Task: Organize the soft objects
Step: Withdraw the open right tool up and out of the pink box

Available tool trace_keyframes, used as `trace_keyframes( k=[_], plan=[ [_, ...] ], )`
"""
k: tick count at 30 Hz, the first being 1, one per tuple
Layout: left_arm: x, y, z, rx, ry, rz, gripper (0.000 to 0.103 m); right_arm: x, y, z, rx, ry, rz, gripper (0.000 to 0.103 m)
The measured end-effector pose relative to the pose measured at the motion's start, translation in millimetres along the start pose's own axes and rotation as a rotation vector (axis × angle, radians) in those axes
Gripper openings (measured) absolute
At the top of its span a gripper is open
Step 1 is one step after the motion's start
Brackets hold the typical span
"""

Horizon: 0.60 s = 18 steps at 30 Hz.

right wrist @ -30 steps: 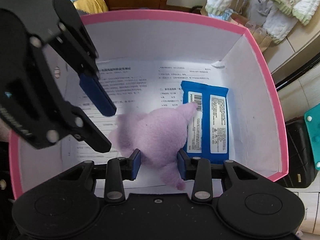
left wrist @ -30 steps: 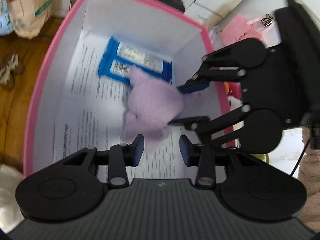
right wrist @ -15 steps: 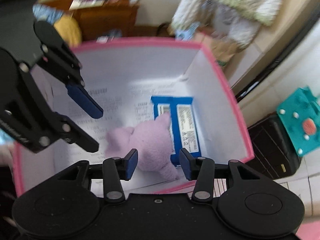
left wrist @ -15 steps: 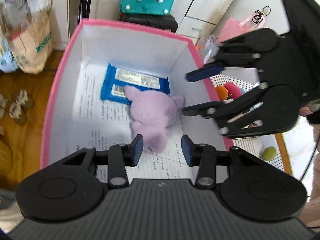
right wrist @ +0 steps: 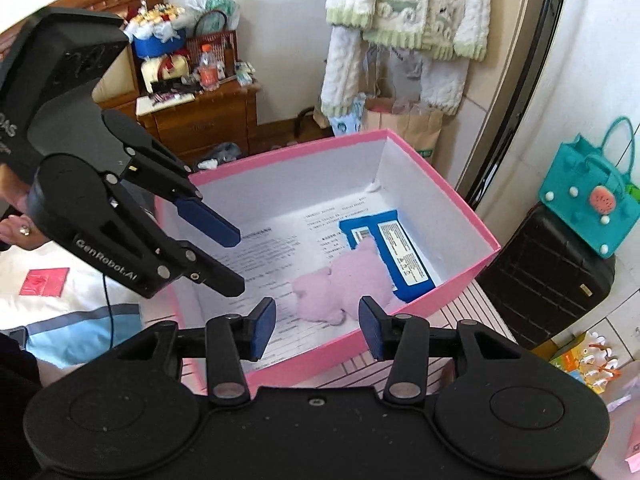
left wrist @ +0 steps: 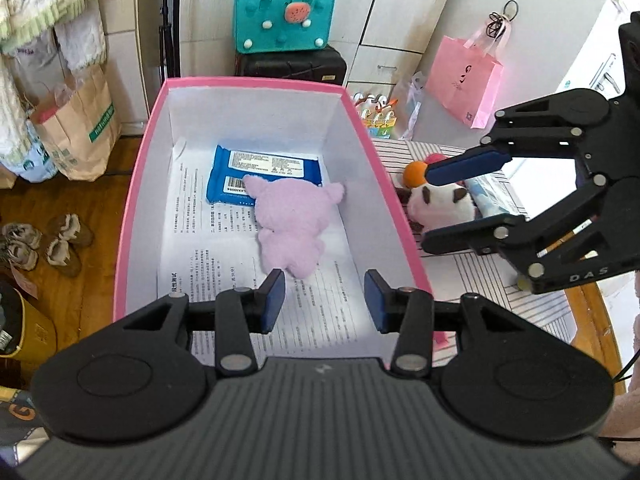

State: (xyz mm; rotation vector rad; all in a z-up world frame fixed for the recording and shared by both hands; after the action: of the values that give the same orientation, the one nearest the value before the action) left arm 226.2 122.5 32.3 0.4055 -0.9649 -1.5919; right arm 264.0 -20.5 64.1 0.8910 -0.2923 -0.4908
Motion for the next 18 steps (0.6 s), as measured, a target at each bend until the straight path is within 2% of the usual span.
trace_keyframes(
  k=[11, 18],
  plan=[
    [37, -1, 61, 0.074, 0.017, -0.074, 0.049, -29, -10, 70, 0.106, -0.063, -0.017, 0.052],
    [64, -13, 92, 0.114, -0.026, -0.132, 0.055, -47, -31, 114, 0.156, -0.093, -0.035, 0.053]
  ],
)
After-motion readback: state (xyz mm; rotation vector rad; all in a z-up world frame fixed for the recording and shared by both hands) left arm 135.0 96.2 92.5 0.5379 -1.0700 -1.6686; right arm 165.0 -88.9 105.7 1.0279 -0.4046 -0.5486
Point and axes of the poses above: each gripper's, at about its wrist camera, not at the fingertips, and z roughly against the way its jaws point, x to its right, y to its top, the point moved 1 cm from there along -z, roughly the way its jaws point, and after that the axes turned 15 degrees about x, right-handed, at the moved point
